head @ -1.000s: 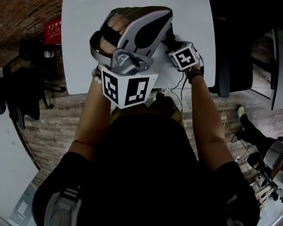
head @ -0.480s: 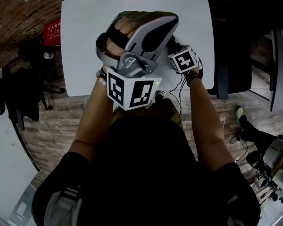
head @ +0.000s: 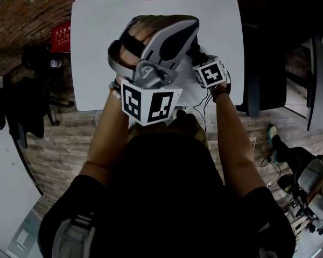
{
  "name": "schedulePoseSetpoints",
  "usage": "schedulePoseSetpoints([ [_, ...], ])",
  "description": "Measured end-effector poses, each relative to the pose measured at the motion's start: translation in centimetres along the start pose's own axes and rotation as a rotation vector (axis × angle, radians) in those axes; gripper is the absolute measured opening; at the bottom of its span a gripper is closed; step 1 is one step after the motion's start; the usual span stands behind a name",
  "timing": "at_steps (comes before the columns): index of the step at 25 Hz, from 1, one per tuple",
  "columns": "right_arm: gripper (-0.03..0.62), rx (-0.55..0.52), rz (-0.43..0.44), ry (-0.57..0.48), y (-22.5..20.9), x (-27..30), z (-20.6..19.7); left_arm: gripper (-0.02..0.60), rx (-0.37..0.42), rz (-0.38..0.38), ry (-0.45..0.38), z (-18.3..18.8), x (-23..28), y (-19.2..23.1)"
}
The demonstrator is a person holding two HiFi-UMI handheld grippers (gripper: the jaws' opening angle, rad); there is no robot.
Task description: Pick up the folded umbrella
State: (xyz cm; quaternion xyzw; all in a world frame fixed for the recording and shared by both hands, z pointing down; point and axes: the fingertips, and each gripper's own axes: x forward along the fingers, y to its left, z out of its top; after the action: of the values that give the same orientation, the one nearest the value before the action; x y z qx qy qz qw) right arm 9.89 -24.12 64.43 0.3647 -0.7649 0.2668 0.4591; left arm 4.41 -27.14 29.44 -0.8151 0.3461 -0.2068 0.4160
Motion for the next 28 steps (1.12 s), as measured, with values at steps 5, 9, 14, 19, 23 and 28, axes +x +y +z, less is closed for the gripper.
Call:
schedulePoseSetpoints([
  [5, 0.181, 0.008, -0.004, -0.032, -0.2, 0.0, -0.2, 0.013, 0.006, -0.015, 0.013, 0.0, -0.1, -0.4],
  [9, 0.176, 0.023, -0.02, -0.066, -0.2, -0.4, -0.3, 0.013, 0.005, -0.016, 0.028, -0.5, -0.3, -0.4],
  [14, 0.176, 0.033, -0.031, -0.104, -0.5, -0.9, -0.5, 0.013, -0.019, -0.012, 0.05, -1.2, -0.5, -0.3],
  [19, 0.176, 0.017, -0.055, -0.13, -0.4, -2.1, -0.5, 0.012, -0.025, -0.003, 0.039, -0.9, -0.5, 0.2],
  [23, 0.176, -0.016, -0.081, -0.178, -0.6, -3.7, 0.8, 0.012, -0.018, 0.011, 0.037, -0.6, -0.6, 0.6],
  [28, 0.176, -0.014, -0.126, -0.261, -1.4, -6.7, 3.0, 0.014, -0.017, 0.022, 0.037, -0.2, -0.9, 1.2],
])
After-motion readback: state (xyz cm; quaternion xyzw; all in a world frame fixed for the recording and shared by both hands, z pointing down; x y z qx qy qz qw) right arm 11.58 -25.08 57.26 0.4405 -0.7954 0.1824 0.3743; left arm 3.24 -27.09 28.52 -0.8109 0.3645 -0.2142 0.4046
